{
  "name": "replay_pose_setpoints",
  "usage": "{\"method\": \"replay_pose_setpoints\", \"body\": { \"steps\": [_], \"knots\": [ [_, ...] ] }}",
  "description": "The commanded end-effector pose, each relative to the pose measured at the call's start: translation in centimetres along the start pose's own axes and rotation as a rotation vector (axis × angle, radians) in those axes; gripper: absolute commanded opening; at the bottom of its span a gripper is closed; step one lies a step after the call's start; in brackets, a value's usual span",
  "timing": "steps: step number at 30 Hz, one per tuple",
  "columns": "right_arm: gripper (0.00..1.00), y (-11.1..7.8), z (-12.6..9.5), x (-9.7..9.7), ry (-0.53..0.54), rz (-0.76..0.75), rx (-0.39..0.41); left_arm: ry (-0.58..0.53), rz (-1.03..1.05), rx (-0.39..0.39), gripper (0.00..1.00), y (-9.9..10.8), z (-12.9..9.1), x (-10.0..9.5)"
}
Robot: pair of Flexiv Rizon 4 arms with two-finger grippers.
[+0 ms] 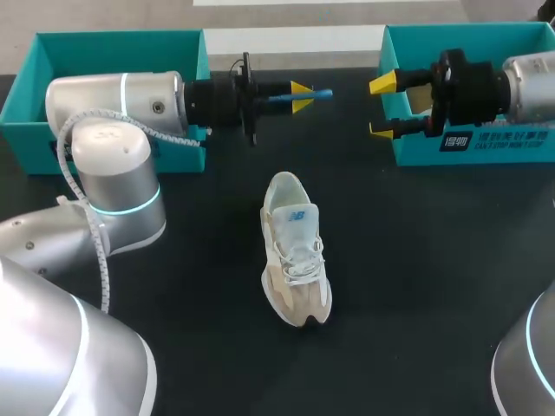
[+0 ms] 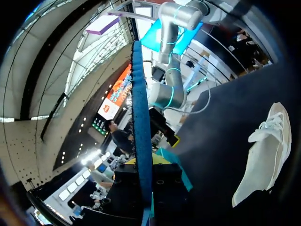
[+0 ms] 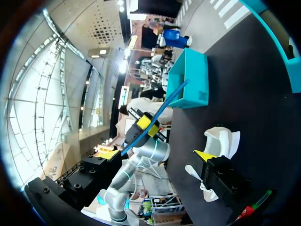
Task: Take the shoe out of the shoebox, open the shoe tongue, remove and reinsert the insole, then place the shoe into the shoebox
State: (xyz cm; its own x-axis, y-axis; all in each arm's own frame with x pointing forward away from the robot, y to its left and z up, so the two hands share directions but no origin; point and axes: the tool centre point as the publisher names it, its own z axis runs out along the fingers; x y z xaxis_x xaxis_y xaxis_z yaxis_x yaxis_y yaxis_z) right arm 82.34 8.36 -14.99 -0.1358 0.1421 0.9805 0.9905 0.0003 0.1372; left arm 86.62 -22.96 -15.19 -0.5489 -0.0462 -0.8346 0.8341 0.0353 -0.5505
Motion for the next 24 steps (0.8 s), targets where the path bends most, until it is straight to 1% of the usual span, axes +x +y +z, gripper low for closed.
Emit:
{"method": "replay_pose_setpoints", "body": {
  "steps": [1, 14, 23, 24],
  "knots": [
    [1.00, 0.0, 0.2, 0.0, -0.004, 0.001, -0.001, -0.004, 0.587, -0.004, 0.00, 0.0, 0.0, 0.2],
    [1.00, 0.0, 0.2, 0.0, -0.004, 0.001, -0.001, -0.004, 0.587, -0.004, 0.00, 0.0, 0.0, 0.2],
    [1.00, 0.0, 0.2, 0.0, -0.004, 0.001, -0.001, -0.037, 0.572, 0.029, 0.00, 1.9, 1.0, 0.6],
    [1.00, -0.1, 0.4, 0.1, -0.001, -0.002, 0.012, -0.030, 0.578, 0.028, 0.00, 2.1, 1.2, 0.6]
  ]
}}
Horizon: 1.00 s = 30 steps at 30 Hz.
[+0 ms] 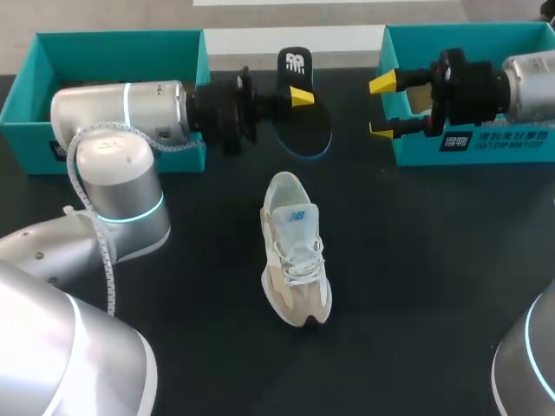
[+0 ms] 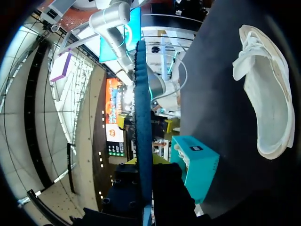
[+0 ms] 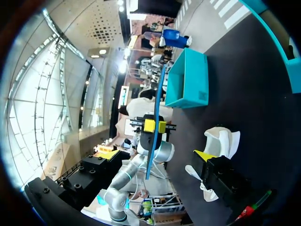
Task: Take the shoe out of the shoebox, open the shoe tongue, remove and reinsert the insole, then place the shoe into the shoebox
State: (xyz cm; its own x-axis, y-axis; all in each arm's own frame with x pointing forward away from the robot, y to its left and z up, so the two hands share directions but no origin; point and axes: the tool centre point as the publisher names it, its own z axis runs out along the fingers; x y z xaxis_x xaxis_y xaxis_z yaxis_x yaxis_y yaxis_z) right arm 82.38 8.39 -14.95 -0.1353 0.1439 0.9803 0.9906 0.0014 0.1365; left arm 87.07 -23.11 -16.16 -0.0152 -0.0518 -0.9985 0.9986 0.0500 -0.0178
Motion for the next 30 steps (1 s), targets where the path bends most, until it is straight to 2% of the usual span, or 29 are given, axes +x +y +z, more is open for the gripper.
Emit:
{"method": "replay_pose_setpoints", "body": {
  "steps": [1, 6, 14, 15, 16, 17, 18, 25, 30],
  "knots": [
    [1.00, -0.2, 0.7, 0.0, 0.005, -0.003, 0.018, 0.002, 0.028, 0.022, 0.00, 1.3, 1.3, 0.8],
    [1.00, -0.7, 1.9, -0.2, 0.019, -0.010, 0.052, 0.017, 0.109, 0.036, 0.00, 2.1, 2.8, 0.8],
    [1.00, -0.8, 3.0, -0.5, 0.031, -0.012, 0.066, -0.008, 0.155, 0.048, 0.00, 2.3, 4.6, 0.7],
    [0.95, -0.7, 3.1, -0.5, 0.032, -0.011, 0.072, -0.012, 0.163, 0.049, 0.00, 2.4, 4.9, 0.7],
    [0.67, -0.7, 3.2, -0.5, 0.032, -0.010, 0.074, -0.012, 0.174, 0.048, 0.00, 2.4, 5.2, 0.7],
    [0.53, -0.6, 3.4, -0.5, 0.032, -0.010, 0.074, -0.012, 0.176, 0.049, 0.00, 2.4, 5.4, 0.7],
    [0.49, -0.6, 3.5, -0.5, 0.033, -0.010, 0.077, -0.015, 0.183, 0.050, 0.00, 2.4, 5.7, 0.7],
    [0.48, -0.2, 3.9, -0.6, 0.038, -0.010, 0.090, -0.037, 0.210, 0.035, 0.00, 1.8, 6.9, 0.6],
    [0.44, 0.1, 4.2, -0.8, 0.043, -0.007, 0.102, -0.048, 0.214, 0.044, 0.00, 1.4, 7.5, 0.4]
  ]
}}
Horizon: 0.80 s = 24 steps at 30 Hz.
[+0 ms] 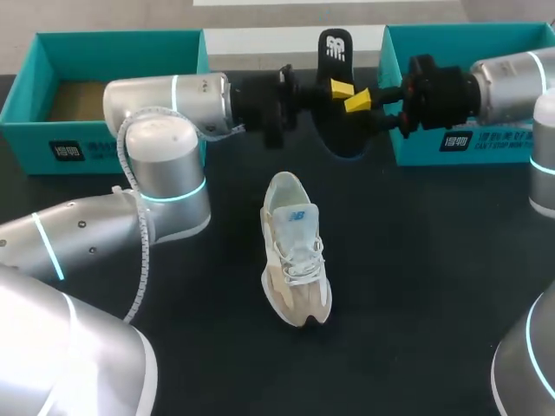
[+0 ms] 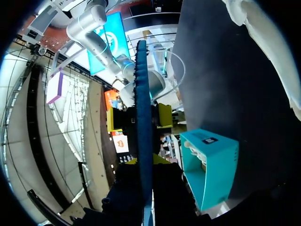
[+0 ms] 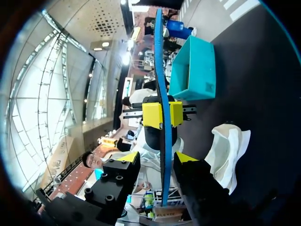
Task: Take the shoe out of the shoebox, open the shoe tongue, remove and reinsert the insole, then place the shoe into the shoebox
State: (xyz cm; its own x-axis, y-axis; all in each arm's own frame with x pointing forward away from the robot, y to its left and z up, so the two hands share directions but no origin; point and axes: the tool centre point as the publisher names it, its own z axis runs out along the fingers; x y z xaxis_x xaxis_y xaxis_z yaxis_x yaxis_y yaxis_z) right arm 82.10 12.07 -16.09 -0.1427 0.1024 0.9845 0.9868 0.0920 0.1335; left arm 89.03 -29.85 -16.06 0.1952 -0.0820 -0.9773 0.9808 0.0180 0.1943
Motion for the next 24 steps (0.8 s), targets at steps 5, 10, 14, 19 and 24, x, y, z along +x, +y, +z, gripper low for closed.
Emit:
{"method": "replay_pose_setpoints", "body": {
  "steps": [5, 10, 14, 19, 24],
  "knots": [
    [0.39, 0.74, 0.53, -0.40, 0.007, 0.001, 0.014, -0.031, 0.001, -0.010, 0.00, -0.49, 1.00, -0.28],
    [0.31, 0.80, 0.64, -0.51, 0.011, 0.003, 0.015, -0.041, 0.000, -0.015, 0.00, -0.47, 1.20, -0.56],
    [0.21, 0.74, 0.62, -0.57, 0.011, 0.004, 0.014, -0.045, 0.002, -0.023, 0.00, -0.42, 1.26, -0.64],
    [0.21, 0.62, 0.49, -0.58, 0.011, 0.003, 0.010, -0.047, 0.002, -0.022, 0.00, -0.30, 1.21, -0.65],
    [0.00, 0.58, 0.51, -0.58, 0.011, 0.004, 0.012, -0.047, 0.002, -0.010, 0.00, -0.36, 1.19, -0.67]
  ]
}}
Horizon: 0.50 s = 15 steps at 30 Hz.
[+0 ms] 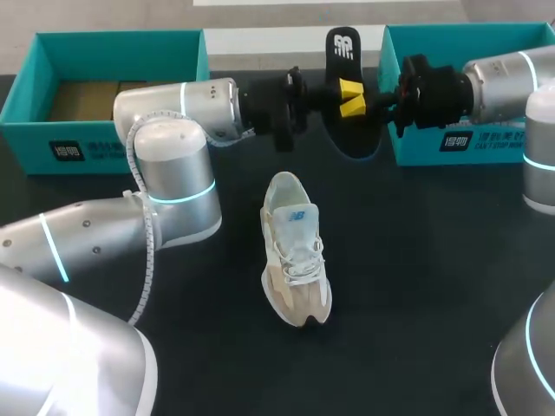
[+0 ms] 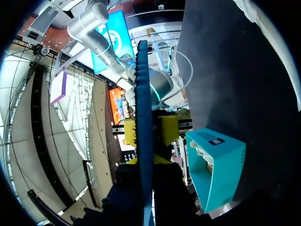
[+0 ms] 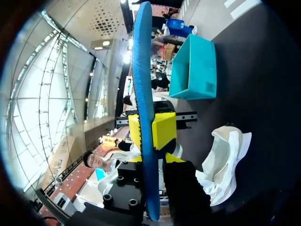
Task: Take the shoe out of the shoebox, open the shoe tongue, remove and reinsert the insole, then place the shoe into the shoebox
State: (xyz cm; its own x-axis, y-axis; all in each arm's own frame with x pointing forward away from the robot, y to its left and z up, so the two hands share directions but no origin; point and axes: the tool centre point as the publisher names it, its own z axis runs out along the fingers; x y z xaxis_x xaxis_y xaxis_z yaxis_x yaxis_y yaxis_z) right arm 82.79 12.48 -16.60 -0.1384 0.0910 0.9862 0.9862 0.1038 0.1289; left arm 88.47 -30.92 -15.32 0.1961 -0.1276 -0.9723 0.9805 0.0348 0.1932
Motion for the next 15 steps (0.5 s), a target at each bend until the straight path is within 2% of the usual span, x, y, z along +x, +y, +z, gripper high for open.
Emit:
{"method": "replay_pose_setpoints", "body": {
  "steps": [1, 3, 4, 10, 15],
  "knots": [
    [0.00, -0.1, 0.1, 0.0, -0.002, 0.001, 0.000, -0.004, -0.003, 0.023, 0.00, 0.0, 0.1, 0.1],
    [0.00, 0.0, 0.1, 0.0, -0.004, -0.001, 0.000, 0.000, -0.007, 0.029, 0.03, -0.1, 0.0, 0.0],
    [0.00, 0.0, 0.1, 0.0, -0.004, -0.001, 0.000, 0.000, -0.022, 0.031, 1.00, -0.2, 0.0, 0.0],
    [0.00, 0.2, 0.0, -0.2, -0.012, -0.010, -0.012, 0.019, -0.079, 0.012, 1.00, -0.1, -1.0, -0.3],
    [0.00, 0.4, -0.8, -0.1, -0.046, -0.106, -0.047, 0.063, -0.219, -0.029, 1.00, 0.2, -3.4, -0.4]
  ]
}}
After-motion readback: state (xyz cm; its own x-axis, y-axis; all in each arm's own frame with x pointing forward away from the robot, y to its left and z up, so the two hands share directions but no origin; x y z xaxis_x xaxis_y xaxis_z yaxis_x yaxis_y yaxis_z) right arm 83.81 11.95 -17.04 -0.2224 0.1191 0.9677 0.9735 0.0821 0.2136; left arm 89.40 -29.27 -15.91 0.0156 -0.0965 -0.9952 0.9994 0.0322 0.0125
